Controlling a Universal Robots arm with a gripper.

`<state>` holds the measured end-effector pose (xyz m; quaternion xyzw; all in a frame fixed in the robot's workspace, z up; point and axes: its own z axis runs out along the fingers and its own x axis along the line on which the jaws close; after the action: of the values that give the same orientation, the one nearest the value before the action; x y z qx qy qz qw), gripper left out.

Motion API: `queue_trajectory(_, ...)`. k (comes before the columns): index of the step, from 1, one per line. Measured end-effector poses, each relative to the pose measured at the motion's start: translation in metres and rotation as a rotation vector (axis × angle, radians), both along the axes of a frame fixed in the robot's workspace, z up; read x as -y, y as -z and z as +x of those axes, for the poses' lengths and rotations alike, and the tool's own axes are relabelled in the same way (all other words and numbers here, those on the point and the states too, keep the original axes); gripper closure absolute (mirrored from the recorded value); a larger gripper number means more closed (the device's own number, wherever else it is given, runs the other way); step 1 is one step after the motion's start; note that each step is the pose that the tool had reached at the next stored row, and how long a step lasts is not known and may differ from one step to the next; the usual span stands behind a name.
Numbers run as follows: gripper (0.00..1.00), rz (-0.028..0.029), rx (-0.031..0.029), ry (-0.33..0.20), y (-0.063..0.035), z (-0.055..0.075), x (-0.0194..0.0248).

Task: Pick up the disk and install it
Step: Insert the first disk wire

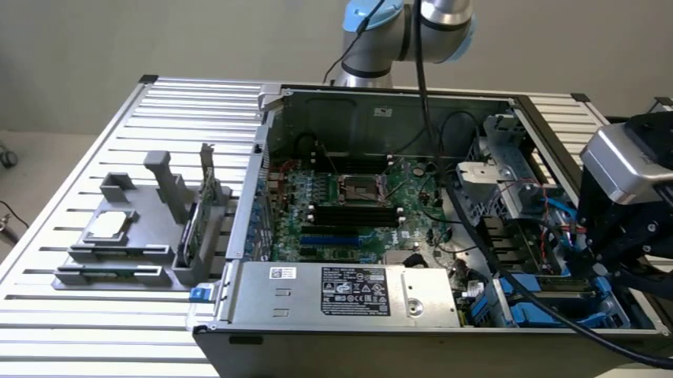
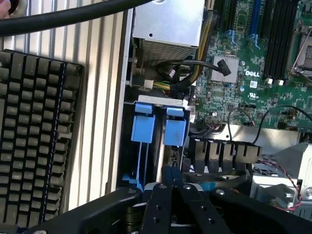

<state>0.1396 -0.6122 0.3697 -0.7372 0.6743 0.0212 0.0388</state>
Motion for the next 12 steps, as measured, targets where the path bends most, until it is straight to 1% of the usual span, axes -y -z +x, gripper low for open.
queue_trajectory(9,0.89,0.0013,0.0000,0.129,-0.0001,0.0000,0.0000)
queue_trajectory(11,0.89,0.0045,-0.0017,0.152,-0.0007,0.0000,-0.0001)
queue_trajectory(12,0.89,0.0070,-0.0040,0.160,-0.0011,-0.0001,0.0000)
